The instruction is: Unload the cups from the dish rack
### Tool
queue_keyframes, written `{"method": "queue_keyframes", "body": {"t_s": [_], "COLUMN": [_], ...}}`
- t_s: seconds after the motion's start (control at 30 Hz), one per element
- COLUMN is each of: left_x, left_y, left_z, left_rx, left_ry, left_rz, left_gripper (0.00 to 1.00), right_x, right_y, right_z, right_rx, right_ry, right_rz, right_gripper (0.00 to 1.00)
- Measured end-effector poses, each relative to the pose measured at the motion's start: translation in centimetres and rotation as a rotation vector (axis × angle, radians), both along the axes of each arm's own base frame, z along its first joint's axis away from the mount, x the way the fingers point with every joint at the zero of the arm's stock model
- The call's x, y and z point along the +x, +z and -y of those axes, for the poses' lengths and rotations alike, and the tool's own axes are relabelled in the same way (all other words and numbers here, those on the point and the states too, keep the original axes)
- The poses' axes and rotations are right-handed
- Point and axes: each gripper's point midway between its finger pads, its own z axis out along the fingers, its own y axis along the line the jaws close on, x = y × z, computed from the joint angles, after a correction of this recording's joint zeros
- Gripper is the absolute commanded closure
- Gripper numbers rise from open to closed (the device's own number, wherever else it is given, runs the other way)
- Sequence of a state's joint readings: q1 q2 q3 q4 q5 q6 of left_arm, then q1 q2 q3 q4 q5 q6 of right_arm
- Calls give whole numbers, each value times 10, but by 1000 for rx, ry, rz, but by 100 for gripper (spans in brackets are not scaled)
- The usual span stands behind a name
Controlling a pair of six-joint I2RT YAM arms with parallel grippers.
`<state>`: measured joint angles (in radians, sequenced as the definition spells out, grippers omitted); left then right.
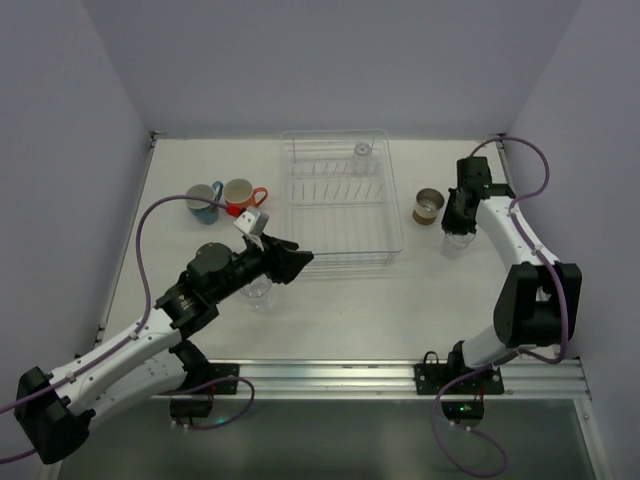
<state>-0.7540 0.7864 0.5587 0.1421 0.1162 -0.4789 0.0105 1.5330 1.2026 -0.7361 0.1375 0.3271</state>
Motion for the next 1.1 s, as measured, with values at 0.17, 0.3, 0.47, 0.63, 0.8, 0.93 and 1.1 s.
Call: {"method": "queue_keyframes", "body": {"t_s": [0.17, 0.3, 0.47, 0.63, 0.8, 0.93, 1.1], "left_x": [0, 1, 4, 11, 29, 58, 106], "left_y": [-1, -3, -9, -15, -5, 0, 3], "left_z": [0, 0, 1, 2, 11, 33, 60], "left_rx": [3, 6, 21, 40, 52, 79, 141], "left_ry": [0, 4, 13, 35, 71, 89, 155], "left_rz": [-3, -6, -21, -37, -43, -65, -73], "left_gripper": [42, 41, 41, 36, 33, 32, 30], "right_x": [0, 0, 2, 4, 4, -5, -35], "right_y": [-12, -12, -8, 10, 63, 121, 168], "right_z": [0, 1, 1, 0, -6, -17, -50], "right_rx": [-4, -6, -10, -2, 34, 113, 262], "right_ry": [4, 5, 11, 12, 9, 6, 79], "right_rz": [-37, -37, -27, 29, 212, 481, 740], "right_gripper": [83, 57, 44, 30, 20, 17, 20]}}
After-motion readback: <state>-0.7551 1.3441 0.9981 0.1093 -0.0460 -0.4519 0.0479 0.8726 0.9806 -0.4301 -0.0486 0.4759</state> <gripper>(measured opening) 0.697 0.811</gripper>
